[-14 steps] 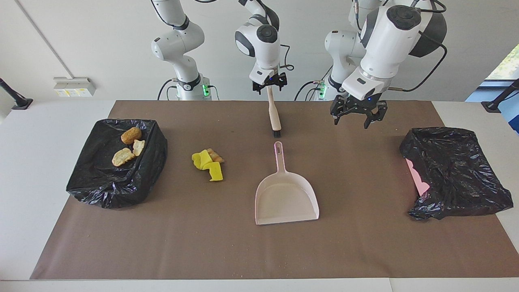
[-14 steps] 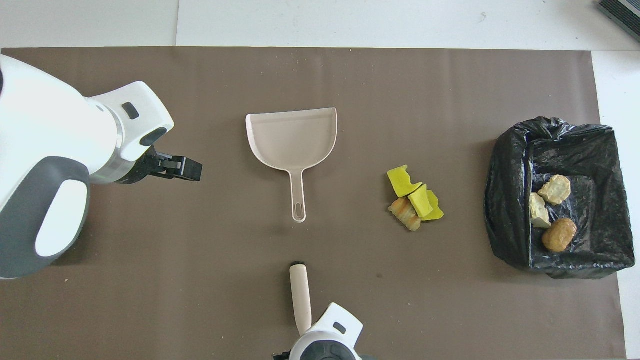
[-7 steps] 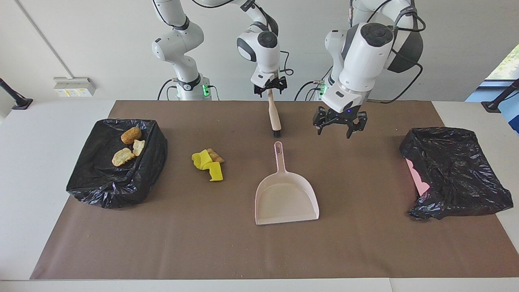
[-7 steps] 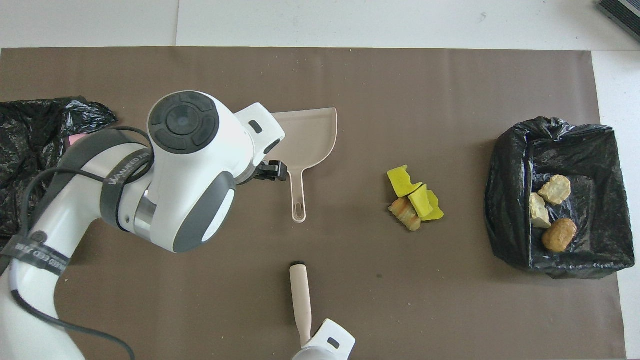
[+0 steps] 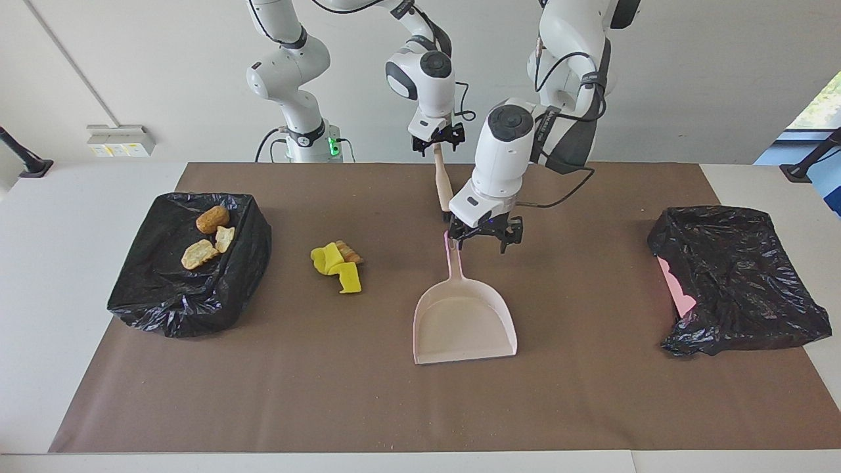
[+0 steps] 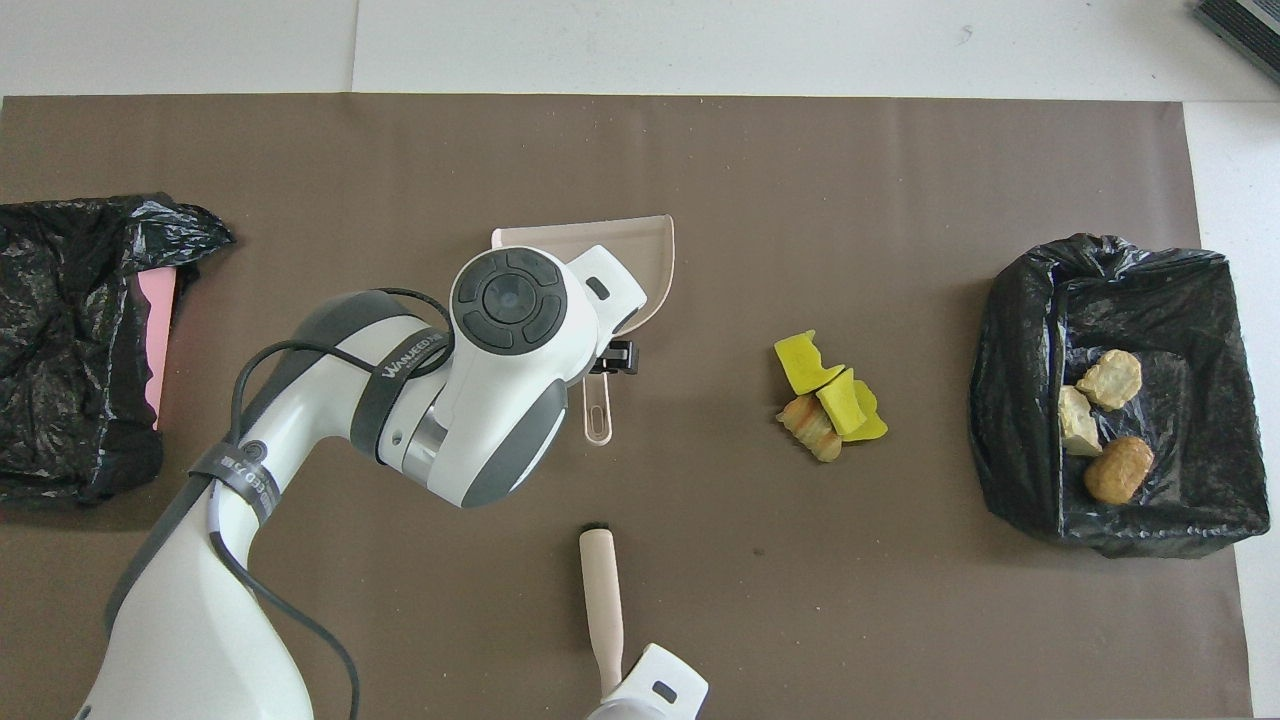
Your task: Sweep and dump trash in bin
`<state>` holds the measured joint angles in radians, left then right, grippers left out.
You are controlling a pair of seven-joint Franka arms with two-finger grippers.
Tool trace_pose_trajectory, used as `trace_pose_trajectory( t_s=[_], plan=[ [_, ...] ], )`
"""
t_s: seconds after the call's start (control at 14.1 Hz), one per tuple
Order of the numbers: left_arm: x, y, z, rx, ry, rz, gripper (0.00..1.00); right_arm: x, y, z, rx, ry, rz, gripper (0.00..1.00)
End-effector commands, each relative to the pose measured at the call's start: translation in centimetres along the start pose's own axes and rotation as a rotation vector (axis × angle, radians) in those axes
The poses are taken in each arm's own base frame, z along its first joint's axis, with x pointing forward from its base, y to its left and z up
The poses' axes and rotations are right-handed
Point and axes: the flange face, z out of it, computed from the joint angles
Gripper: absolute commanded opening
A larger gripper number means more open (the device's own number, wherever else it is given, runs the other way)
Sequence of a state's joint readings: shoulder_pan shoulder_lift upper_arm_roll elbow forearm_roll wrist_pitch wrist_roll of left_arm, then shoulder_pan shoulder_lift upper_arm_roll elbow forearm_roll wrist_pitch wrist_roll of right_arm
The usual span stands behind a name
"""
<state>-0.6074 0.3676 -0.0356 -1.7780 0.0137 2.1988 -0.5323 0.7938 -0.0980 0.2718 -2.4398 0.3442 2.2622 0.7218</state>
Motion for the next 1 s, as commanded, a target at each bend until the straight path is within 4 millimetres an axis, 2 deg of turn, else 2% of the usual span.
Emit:
trace_pose_trajectory(
  t_s=[0.0,0.14,0.28,0.36,0.5,0.57,0.71,0.78,0.93],
  plan=[
    [0.0,-0.2,0.9,0.020,0.011,-0.019,1.00,-0.2,-0.1,0.1,0.020,0.001,0.030,0.00],
    [0.2,-0.7,0.9,0.022,0.008,-0.027,1.00,0.0,-0.1,0.2,0.017,-0.006,0.037,0.00],
    [0.3,-0.8,0.8,0.020,0.009,-0.031,1.00,0.3,0.2,-0.5,0.021,-0.004,0.046,0.00],
    [0.2,-0.8,0.9,0.026,0.000,-0.037,0.71,0.3,0.3,-1.0,0.024,-0.003,0.047,0.00],
    [0.1,-0.8,0.9,0.029,-0.002,-0.046,0.29,0.5,1.1,-2.7,0.011,-0.008,0.056,0.00],
    [0.2,-0.8,0.6,0.027,0.003,-0.042,0.15,1.0,2.1,-4.1,0.012,-0.012,0.071,0.00],
    [0.4,-1.1,0.2,0.027,0.013,-0.027,0.06,1.0,4.8,-7.5,-0.002,-0.031,0.070,0.00],
    [0.5,-1.1,0.0,0.026,0.015,-0.004,0.00,1.2,6.8,-9.3,-0.009,-0.048,0.067,0.00],
    [0.8,-1.7,-1.2,0.023,0.030,0.035,0.00,1.8,11.3,-12.2,-0.018,-0.090,0.076,0.00]
  ],
)
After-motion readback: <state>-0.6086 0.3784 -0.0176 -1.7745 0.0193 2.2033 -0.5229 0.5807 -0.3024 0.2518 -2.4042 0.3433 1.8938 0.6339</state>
